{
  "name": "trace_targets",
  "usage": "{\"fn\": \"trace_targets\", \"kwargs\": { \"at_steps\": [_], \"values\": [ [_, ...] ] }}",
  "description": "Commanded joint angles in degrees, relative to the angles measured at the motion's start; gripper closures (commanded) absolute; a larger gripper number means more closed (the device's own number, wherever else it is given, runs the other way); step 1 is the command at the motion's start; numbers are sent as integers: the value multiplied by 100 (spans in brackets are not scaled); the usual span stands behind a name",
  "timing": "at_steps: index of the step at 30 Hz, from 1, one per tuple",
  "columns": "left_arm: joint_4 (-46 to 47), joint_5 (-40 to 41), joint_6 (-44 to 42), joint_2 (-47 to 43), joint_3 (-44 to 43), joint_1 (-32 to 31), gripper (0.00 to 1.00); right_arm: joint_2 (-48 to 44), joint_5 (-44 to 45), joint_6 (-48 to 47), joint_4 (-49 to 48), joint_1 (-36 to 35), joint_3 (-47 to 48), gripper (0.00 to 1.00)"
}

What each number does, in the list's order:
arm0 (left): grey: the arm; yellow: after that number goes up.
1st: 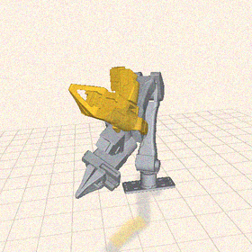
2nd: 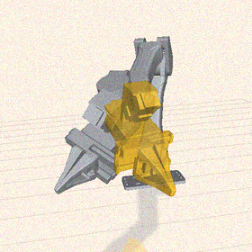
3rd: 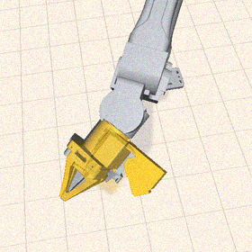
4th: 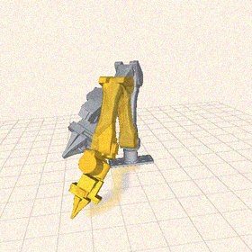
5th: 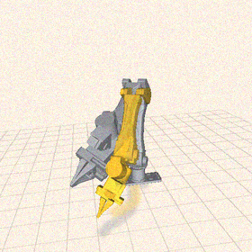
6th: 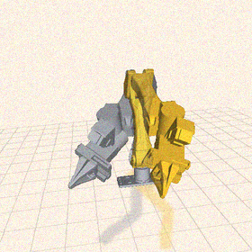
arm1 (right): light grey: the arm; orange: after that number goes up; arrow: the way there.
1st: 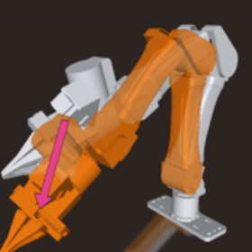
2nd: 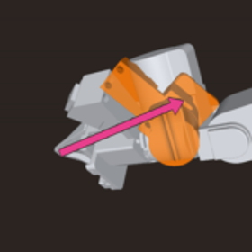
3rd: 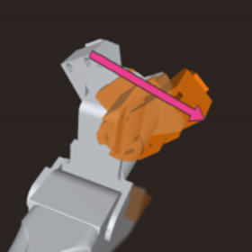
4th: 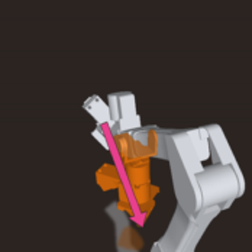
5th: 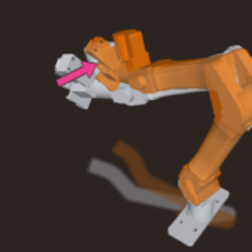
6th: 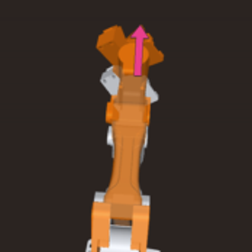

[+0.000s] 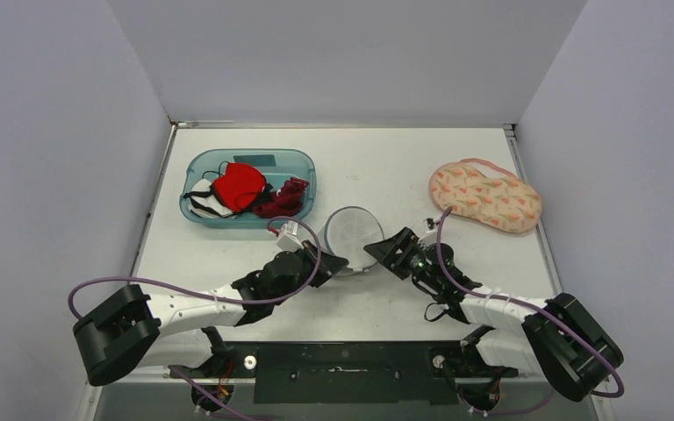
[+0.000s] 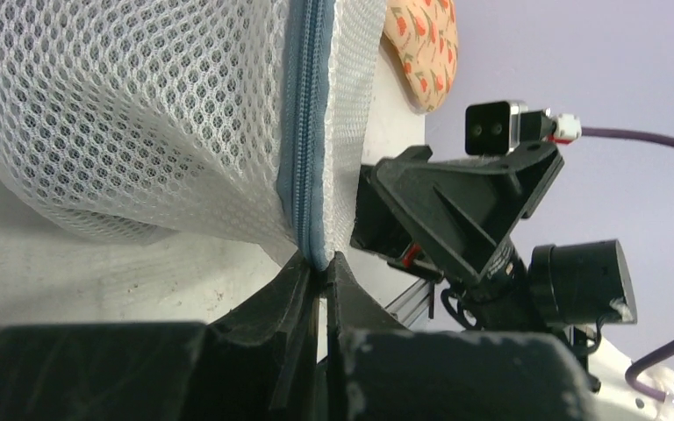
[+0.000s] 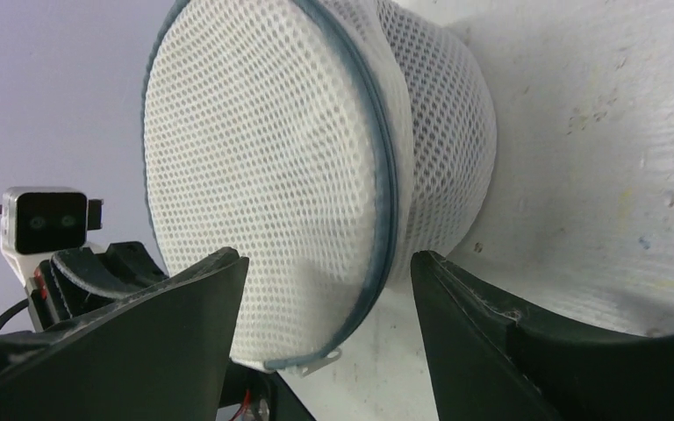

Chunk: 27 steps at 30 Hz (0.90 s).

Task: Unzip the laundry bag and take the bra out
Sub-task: Unzip the laundry bag at the center of the board.

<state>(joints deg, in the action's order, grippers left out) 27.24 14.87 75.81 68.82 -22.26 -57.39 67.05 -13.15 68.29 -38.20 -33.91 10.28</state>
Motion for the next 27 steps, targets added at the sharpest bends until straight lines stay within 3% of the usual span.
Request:
{"fn": "trace_targets", "kwargs": {
  "at_steps": [1,6,13,17,19,20,24,27],
  "values": [
    [449,-437,-243,2,-145,-32,100,99,-431,-407,25,313,392,30],
    [768,-855,-473,99,-171,-17,100,146,-1299,-860,257,622,568,35],
    [771,-1333,-714,283,-413,139,100,-326,-1506,-1226,773,722,533,51],
    [799,-1688,-765,455,-514,297,100,-602,-1524,-1278,972,848,394,69],
    [800,-1777,-782,503,-525,357,98,-715,-1525,-1256,1018,889,309,87],
    [793,-1798,-799,509,-518,374,93,-764,-1498,-1219,1031,896,262,94],
    [735,-1800,-869,424,-453,379,47,-983,-1419,-1003,1008,905,86,95],
    [551,-1718,-905,288,-392,369,24,-1137,-1284,-748,912,912,-45,95]
  ]
}}
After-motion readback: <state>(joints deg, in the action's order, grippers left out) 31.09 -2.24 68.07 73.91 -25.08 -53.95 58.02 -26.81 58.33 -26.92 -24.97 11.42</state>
